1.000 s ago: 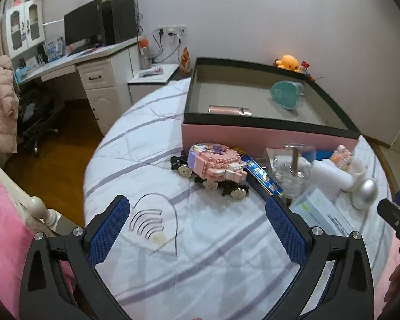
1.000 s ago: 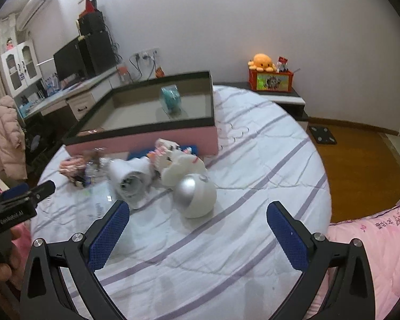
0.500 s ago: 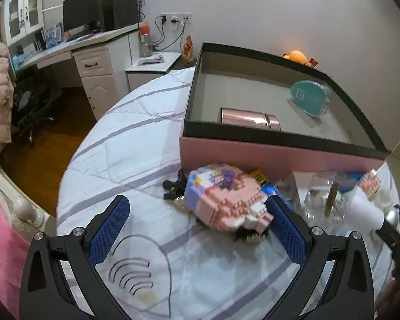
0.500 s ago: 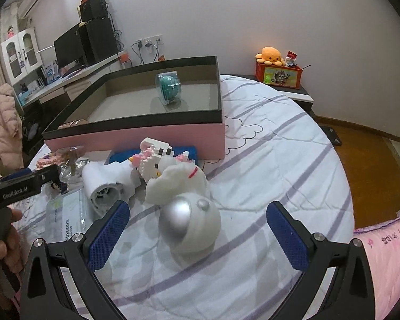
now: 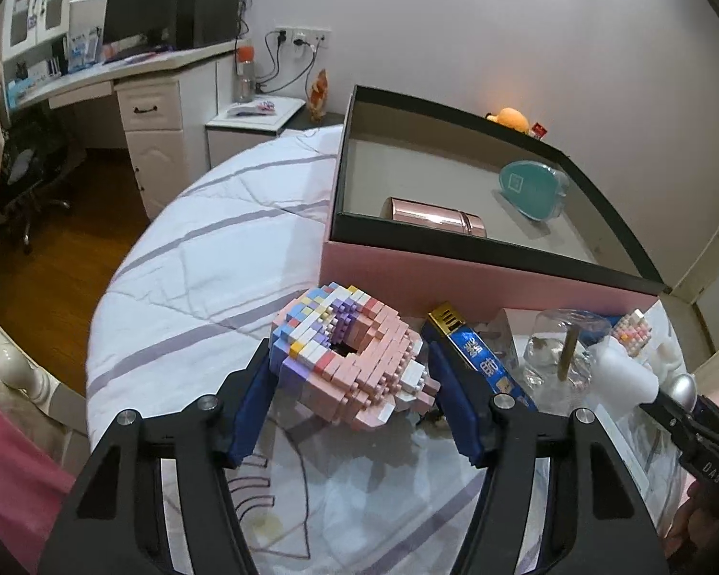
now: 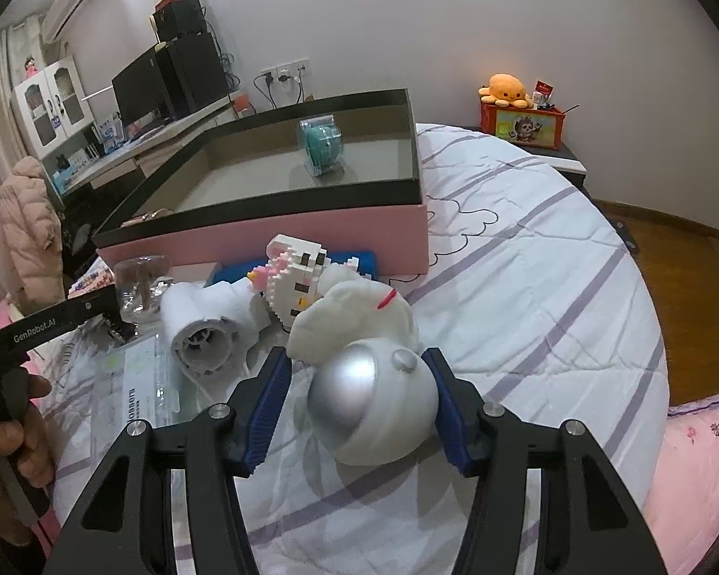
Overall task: Organize rigid objects
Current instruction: 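Grasp the pink block figure with the left gripper while the right gripper grasps the silver ball lamp, then lower both held items into the box and open both grippers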
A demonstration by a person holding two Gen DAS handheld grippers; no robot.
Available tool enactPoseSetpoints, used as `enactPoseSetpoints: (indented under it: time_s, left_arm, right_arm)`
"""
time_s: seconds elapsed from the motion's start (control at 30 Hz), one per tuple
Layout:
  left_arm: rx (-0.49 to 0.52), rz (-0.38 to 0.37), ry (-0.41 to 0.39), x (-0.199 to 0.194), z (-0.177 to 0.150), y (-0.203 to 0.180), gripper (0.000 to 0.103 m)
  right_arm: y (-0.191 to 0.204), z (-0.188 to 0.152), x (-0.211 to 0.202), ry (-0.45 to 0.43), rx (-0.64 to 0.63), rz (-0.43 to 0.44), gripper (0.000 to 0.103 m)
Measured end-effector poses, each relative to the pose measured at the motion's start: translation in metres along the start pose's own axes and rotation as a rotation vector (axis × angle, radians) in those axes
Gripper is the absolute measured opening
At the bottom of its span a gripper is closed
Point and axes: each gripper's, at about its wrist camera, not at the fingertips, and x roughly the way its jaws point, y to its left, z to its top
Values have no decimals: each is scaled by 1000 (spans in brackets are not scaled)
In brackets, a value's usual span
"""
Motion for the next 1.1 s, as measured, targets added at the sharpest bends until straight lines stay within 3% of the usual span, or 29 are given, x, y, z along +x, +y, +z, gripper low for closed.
enactPoseSetpoints:
  time_s: [0.37, 0.7, 0.93, 1.1]
  left_arm:
    - [23, -1, -53, -33, -1, 0, 64]
    - [71, -29, -126, -69, 18, -16, 64]
    - [116, -53, -155, -76, 50, -35, 64]
    - [151, -68, -148, -61, 85, -55, 64]
  right_arm:
    - [-4, 0, -26, -37, 14, 18, 56]
    - [7, 16, -56, -94, -21, 41, 55]
    - [32, 66, -79, -175, -106, 54, 55]
    - [43, 110, -67, -182, -134, 75, 55]
